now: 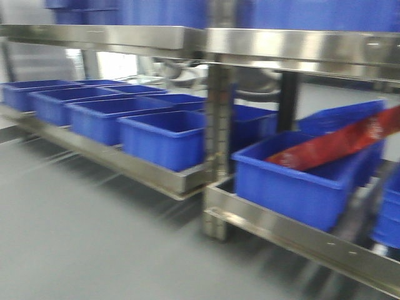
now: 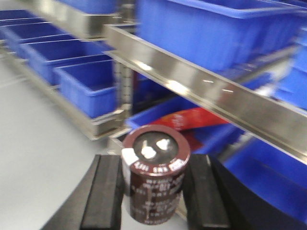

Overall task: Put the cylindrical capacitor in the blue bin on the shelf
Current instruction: 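Drive up to the shelf and face the blue bins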

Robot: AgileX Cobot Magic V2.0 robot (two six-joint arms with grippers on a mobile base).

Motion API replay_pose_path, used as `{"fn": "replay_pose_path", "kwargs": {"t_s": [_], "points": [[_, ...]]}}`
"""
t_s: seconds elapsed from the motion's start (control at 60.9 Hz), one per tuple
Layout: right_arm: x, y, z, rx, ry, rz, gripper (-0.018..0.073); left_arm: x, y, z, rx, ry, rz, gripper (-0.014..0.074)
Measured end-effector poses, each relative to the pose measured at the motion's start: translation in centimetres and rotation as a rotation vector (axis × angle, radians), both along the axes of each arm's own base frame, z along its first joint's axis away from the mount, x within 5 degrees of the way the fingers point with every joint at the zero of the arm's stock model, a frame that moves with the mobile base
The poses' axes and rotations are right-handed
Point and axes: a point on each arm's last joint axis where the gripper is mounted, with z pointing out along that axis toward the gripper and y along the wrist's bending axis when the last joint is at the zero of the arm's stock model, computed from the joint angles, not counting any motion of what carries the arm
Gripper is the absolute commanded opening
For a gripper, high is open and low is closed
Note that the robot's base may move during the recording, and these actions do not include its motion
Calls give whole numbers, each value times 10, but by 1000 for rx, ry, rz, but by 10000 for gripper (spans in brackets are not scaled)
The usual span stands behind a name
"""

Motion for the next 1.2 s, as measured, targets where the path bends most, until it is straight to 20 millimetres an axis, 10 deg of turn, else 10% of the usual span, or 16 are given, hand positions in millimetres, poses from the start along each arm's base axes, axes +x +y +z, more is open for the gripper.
{"fn": "replay_pose_path", "kwargs": {"t_s": [1.199], "points": [[0,0,0,0,0,0,-162,0,0,0,0,0,0,-111]]}}
